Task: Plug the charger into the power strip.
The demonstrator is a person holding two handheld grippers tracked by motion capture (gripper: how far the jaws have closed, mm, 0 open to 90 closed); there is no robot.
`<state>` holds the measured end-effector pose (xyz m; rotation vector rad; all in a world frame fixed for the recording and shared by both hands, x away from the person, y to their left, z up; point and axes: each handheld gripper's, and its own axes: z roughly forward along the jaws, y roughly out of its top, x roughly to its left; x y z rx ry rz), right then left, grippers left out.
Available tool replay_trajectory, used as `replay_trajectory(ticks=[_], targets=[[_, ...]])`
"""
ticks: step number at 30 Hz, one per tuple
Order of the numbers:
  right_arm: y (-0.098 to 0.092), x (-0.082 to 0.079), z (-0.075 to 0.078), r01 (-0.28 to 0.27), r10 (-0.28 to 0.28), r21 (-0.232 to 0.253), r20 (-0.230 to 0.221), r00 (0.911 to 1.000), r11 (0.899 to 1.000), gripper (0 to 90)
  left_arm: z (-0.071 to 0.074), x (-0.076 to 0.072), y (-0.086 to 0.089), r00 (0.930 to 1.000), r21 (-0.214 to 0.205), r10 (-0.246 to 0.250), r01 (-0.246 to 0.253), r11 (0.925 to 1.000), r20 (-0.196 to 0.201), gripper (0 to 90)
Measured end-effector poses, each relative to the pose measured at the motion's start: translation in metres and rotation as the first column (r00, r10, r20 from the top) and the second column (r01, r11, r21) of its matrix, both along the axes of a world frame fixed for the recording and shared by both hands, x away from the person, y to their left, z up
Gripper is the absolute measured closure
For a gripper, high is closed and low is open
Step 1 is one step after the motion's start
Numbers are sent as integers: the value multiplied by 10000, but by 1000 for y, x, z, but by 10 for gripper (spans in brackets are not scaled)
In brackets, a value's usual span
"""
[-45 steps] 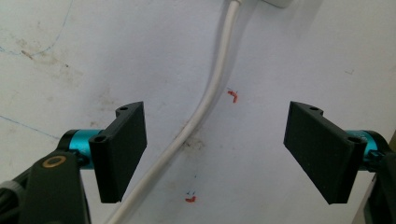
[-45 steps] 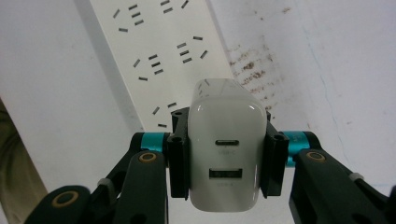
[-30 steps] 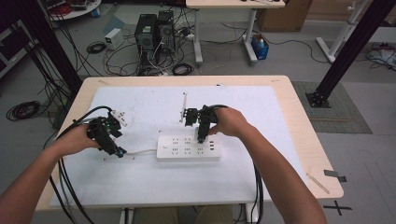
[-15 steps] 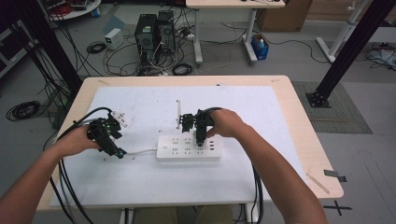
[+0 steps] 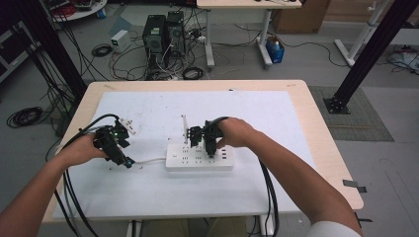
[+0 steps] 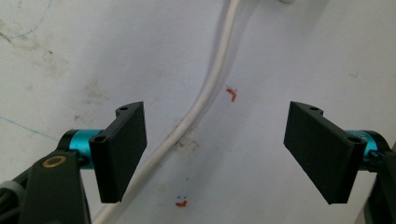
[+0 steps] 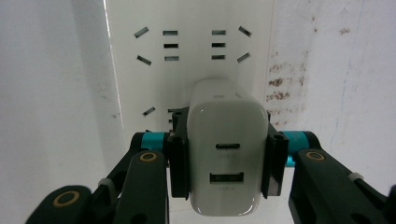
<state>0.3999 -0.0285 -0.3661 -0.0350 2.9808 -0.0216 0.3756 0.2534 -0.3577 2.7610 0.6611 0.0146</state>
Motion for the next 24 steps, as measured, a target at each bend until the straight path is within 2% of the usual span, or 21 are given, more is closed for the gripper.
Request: replay_trajectory(ticks=[2, 3, 4, 7, 9, 11, 12, 15, 16, 17, 19, 22, 24], targets=[[-1, 1, 0, 86, -86, 46, -102, 9999, 10000, 628, 0, -1, 0, 10000, -100, 26, -25, 9999, 62, 214], [-2, 6, 0, 260, -254, 151, -402, 9989, 9995, 629, -1, -2, 0, 9999, -213, 138, -137, 9997, 61, 214], [-2, 6, 0, 260, -254, 151, -402, 9989, 9995, 629, -2, -2, 2, 10000, -96, 57, -57, 9999, 18, 214], [-4, 12, -1, 491, -466, 304, -791, 9958, 9983, 628, -5, -3, 3, 9999, -133, 119, -120, 9998, -46, 215], [-2, 10, -2, 575, -565, 116, -739, 9957, 9983, 628, -6, -3, 4, 9997, -216, 220, -223, 9995, -137, 214], [-2, 9, -3, 287, -281, 102, -580, 9979, 9995, 628, -5, -4, 4, 9997, -190, 209, -212, 9996, -141, 214], [-2, 8, -3, 330, -321, 152, -576, 9978, 9993, 628, -5, -4, 5, 9993, -341, 328, -333, 9989, -157, 214], [-2, 13, -3, 257, -251, 60, -800, 9965, 9997, 628, -6, -3, 6, 9989, -349, 429, -436, 9984, -186, 215], [-2, 15, -2, 431, -420, 88, -1010, 9940, 9990, 628, -6, -2, 6, 9989, -359, 446, -452, 9983, -166, 215], [-4, 19, -3, 512, -476, 259, -1260, 9909, 9983, 627, -5, -2, 6, 9994, -242, 324, -327, 9992, -155, 214], [-7, 23, -3, 589, -508, 509, -1472, 9878, 9970, 627, -6, -2, 5, 9991, -302, 371, -376, 9988, -189, 214], [-12, 22, -4, 755, -639, 771, -1439, 9875, 9942, 625, -6, -2, 4, 9990, -376, 424, -428, 9984, -114, 214], [-12, 20, -4, 645, -526, 836, -1366, 9892, 9944, 625, -4, -1, 5, 9995, -260, 308, -310, 9992, -75, 215]])
